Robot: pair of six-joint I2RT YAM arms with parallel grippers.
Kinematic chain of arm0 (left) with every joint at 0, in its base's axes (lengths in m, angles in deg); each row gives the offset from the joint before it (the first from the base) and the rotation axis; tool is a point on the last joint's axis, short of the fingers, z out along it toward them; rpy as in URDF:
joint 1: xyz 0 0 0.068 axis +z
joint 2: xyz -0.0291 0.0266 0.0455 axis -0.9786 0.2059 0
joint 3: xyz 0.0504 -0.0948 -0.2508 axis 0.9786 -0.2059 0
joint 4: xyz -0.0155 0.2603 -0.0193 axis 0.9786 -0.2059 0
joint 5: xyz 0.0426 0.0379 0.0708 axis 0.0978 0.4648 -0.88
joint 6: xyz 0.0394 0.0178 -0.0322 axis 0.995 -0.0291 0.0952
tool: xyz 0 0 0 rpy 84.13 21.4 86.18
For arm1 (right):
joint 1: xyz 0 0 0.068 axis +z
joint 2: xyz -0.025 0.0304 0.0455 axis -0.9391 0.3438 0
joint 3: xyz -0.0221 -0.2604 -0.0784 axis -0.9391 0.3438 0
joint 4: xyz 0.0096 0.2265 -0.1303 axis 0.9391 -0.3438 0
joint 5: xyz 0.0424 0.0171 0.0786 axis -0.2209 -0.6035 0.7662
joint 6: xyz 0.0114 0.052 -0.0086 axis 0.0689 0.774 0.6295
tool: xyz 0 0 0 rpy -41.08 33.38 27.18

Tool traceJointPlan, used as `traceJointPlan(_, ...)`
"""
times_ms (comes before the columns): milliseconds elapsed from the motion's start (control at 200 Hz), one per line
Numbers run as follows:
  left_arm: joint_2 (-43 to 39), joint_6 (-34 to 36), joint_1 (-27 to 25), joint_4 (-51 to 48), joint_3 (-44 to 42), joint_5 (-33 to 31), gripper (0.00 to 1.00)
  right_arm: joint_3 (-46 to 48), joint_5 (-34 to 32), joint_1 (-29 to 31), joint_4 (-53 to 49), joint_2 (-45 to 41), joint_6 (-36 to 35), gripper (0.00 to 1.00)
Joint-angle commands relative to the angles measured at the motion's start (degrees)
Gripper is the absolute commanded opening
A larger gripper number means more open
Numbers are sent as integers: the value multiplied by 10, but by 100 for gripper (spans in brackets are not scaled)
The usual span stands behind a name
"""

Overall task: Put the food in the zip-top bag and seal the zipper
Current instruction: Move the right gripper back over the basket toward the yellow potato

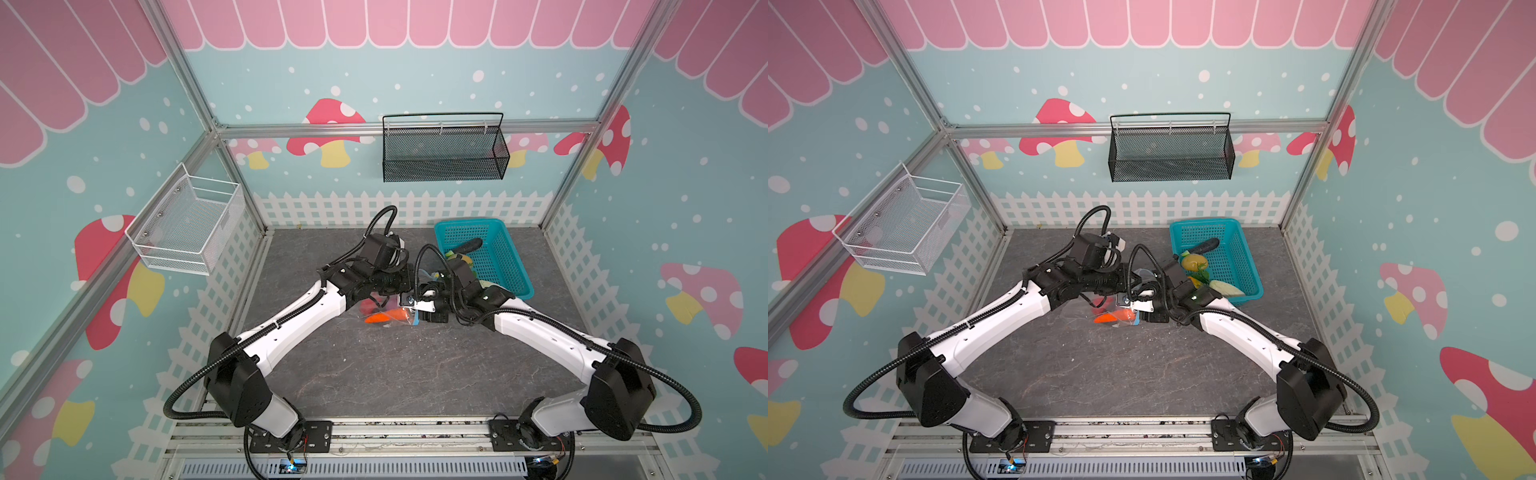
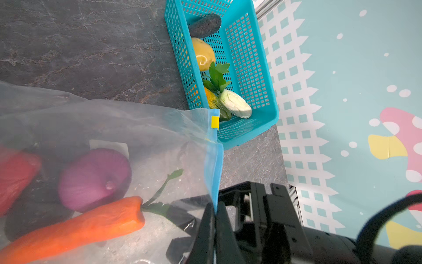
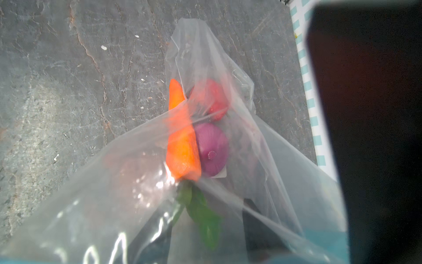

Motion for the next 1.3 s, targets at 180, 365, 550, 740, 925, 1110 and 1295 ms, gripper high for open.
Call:
traceJointPlan(180, -5, -3, 3, -3, -10, 3, 0, 32, -4, -45, 37, -115, 56, 55)
traceJointPlan(365, 4, -3, 2, 0, -1, 11, 0, 26, -7, -128, 50, -127, 104, 60)
traceJointPlan(550, 10, -3, 3, 3, 5, 18, 0, 23, 48, -214, 75, -78, 133, 61)
traceJointPlan(740, 20, -3, 2, 4, 11, 33, 0, -21, 55, -280, 75, 9, 102, 63)
traceJointPlan(925, 22, -7, 2, 3, 15, 38, 0, -66, 51, -311, 62, 93, 60, 65)
traceJointPlan(1110, 27, -7, 1, 3, 16, 39, 0, -133, 51, -317, 36, 174, 18, 68)
traceJointPlan(1295, 36, -10, 1, 2, 20, 42, 0, -195, 39, -317, 8, 245, -5, 69)
